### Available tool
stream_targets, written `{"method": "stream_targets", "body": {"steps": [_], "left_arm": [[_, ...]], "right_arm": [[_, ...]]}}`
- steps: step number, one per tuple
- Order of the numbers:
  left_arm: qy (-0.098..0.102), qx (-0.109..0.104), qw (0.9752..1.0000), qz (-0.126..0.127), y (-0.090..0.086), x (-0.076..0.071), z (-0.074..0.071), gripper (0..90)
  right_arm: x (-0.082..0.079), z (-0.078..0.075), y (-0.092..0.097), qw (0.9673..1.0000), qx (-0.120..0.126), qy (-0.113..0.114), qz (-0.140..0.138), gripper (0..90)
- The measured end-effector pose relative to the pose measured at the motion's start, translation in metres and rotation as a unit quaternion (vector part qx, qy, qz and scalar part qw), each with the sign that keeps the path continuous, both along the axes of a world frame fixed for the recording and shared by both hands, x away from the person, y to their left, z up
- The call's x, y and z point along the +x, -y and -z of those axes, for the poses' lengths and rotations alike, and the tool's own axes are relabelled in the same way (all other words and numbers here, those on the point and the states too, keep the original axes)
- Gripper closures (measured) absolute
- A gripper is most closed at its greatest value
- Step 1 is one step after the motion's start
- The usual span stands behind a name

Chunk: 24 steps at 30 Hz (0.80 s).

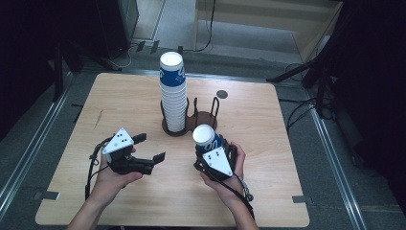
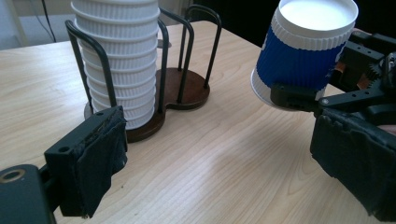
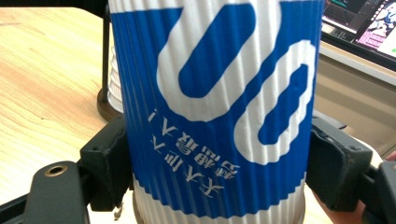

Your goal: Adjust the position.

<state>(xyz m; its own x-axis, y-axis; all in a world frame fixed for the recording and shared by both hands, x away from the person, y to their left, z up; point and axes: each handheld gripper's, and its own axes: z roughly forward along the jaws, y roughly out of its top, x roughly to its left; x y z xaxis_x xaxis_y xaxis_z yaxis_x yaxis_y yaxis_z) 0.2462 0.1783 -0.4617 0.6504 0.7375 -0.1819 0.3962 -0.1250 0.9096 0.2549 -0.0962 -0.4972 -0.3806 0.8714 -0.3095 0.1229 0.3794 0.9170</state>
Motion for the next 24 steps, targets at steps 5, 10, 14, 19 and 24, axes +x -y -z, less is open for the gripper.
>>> {"method": "stream_targets", "body": {"steps": [5, 10, 14, 19, 24], "left_arm": [[0.001, 0.001, 1.0000, 0.000, 0.001, -0.001, -0.002, 5.8], [-0.001, -0.002, 1.0000, 0.004, 0.005, -0.001, -0.004, 6.2], [-0.003, 0.004, 0.9999, 0.015, 0.009, -0.001, -0.003, 6.7], [-0.006, 0.004, 0.9997, 0.021, 0.012, -0.003, -0.002, 6.8], [-0.010, 0.006, 0.9994, 0.032, 0.015, -0.003, -0.003, 7.5]], "right_arm": [[-0.002, 0.002, -0.004, 0.9999, -0.014, 0.003, -0.004, 19.5], [-0.006, 0.006, -0.010, 0.9993, -0.032, 0.011, -0.013, 19.5], [-0.008, 0.009, -0.015, 0.9983, -0.052, 0.018, -0.019, 19.4], [-0.011, 0.010, -0.022, 0.9968, -0.068, 0.030, -0.028, 19.4], [-0.018, 0.015, -0.030, 0.9929, -0.099, 0.050, -0.044, 19.5]]}}
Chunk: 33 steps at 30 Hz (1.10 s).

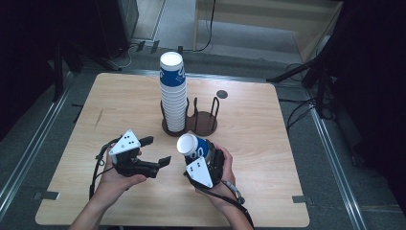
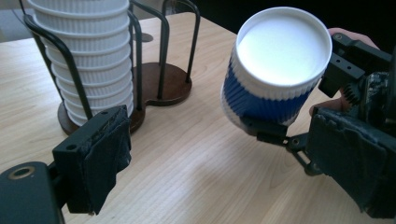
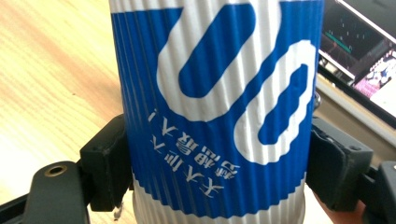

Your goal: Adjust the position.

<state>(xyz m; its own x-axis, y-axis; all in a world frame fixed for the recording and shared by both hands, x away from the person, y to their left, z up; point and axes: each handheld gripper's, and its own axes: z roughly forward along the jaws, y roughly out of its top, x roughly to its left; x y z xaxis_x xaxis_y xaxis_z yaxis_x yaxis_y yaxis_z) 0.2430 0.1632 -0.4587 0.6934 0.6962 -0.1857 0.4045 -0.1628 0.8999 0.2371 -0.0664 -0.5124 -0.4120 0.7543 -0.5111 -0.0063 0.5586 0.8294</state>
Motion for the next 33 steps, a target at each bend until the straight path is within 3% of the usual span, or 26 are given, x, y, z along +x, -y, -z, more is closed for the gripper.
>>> {"method": "stream_targets", "body": {"steps": [15, 33], "left_arm": [[-0.016, 0.027, 0.9991, 0.028, 0.011, -0.002, 0.002, 7.5], [-0.033, 0.050, 0.9971, 0.047, 0.020, -0.004, 0.005, 13.9]], "right_arm": [[-0.013, 0.010, -0.018, 0.9970, -0.059, 0.033, -0.038, 19.2], [-0.022, 0.014, -0.029, 0.9921, -0.091, 0.052, -0.068, 19.2]]}}
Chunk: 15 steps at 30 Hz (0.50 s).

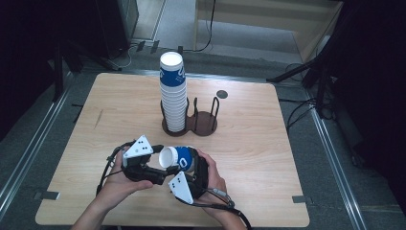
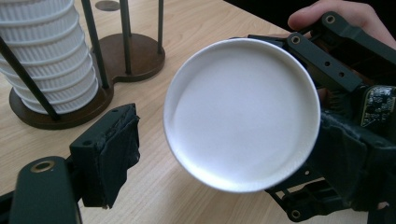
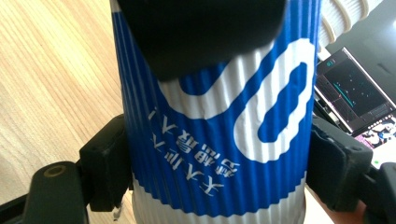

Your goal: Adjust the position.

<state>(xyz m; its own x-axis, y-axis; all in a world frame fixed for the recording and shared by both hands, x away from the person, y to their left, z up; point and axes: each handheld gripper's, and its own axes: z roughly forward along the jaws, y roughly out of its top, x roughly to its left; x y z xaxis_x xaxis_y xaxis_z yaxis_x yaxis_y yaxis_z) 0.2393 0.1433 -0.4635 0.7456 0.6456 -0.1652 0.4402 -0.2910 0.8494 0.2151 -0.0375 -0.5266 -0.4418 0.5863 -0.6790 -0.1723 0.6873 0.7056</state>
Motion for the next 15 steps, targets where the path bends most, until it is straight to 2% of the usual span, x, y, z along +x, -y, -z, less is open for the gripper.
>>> {"method": "stream_targets", "body": {"steps": [5, 6, 12, 15], "left_arm": [[-0.003, 0.007, 1.0000, 0.002, 0.0016, 0.0000, 0.0007, 14.1], [-0.010, 0.006, 0.9999, 0.004, 0.0024, 0.0003, 0.0012, 14.2], [-0.019, 0.007, 0.9998, 0.006, 0.0037, 0.0001, 0.0017, 15.5], [-0.021, 0.008, 0.9997, 0.007, 0.0037, 0.0001, 0.0017, 20.2]], "right_arm": [[-0.0018, 0.0004, -0.0016, 1.0000, -0.008, 0.004, -0.004, 19.2], [-0.0022, 0.0013, -0.0025, 0.9999, -0.012, 0.008, -0.007, 19.2], [-0.0037, 0.0024, -0.0035, 0.9997, -0.020, 0.011, -0.011, 19.2], [-0.0048, 0.0029, -0.0047, 0.9995, -0.025, 0.016, -0.013, 19.1]]}}
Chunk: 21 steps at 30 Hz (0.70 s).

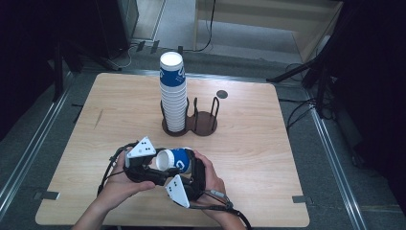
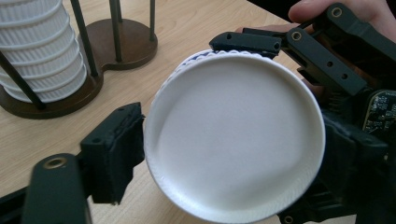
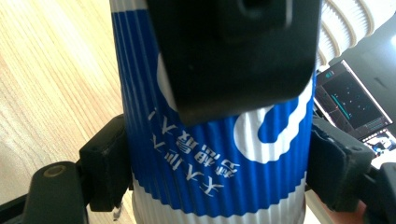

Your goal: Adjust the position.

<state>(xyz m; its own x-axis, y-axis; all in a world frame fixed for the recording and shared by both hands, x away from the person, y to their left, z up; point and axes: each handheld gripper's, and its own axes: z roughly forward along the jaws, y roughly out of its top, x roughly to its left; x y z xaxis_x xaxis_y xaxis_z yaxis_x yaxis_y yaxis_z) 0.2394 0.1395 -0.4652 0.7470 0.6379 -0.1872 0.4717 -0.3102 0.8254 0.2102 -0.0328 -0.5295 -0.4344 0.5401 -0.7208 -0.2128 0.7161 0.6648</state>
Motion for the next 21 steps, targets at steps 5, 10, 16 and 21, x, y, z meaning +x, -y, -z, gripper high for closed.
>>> {"method": "stream_targets", "body": {"steps": [5, 10, 16, 21], "left_arm": [[-0.001, -0.009, 0.9999, 0.008, -0.0020, -0.0001, 0.0005, 26.3], [0.001, -0.014, 0.9998, 0.013, -0.0038, 0.0004, 0.0007, 27.1], [0.001, -0.026, 0.9996, 0.015, -0.0047, -0.0002, 0.0006, 27.6], [0.009, -0.040, 0.9991, 0.007, -0.0063, -0.0002, 0.0006, 27.7]], "right_arm": [[0.0002, 0.0015, -0.0009, 1.0000, -0.006, -0.002, -0.003, 18.1], [0.0006, 0.0004, -0.0009, 0.9999, 0.003, -0.014, -0.002, 16.5], [-0.0008, -0.0033, 0.0012, 0.9996, 0.008, -0.024, -0.009, 12.0], [-0.0018, -0.0069, 0.0029, 0.9992, 0.025, -0.028, -0.010, 6.4]]}}
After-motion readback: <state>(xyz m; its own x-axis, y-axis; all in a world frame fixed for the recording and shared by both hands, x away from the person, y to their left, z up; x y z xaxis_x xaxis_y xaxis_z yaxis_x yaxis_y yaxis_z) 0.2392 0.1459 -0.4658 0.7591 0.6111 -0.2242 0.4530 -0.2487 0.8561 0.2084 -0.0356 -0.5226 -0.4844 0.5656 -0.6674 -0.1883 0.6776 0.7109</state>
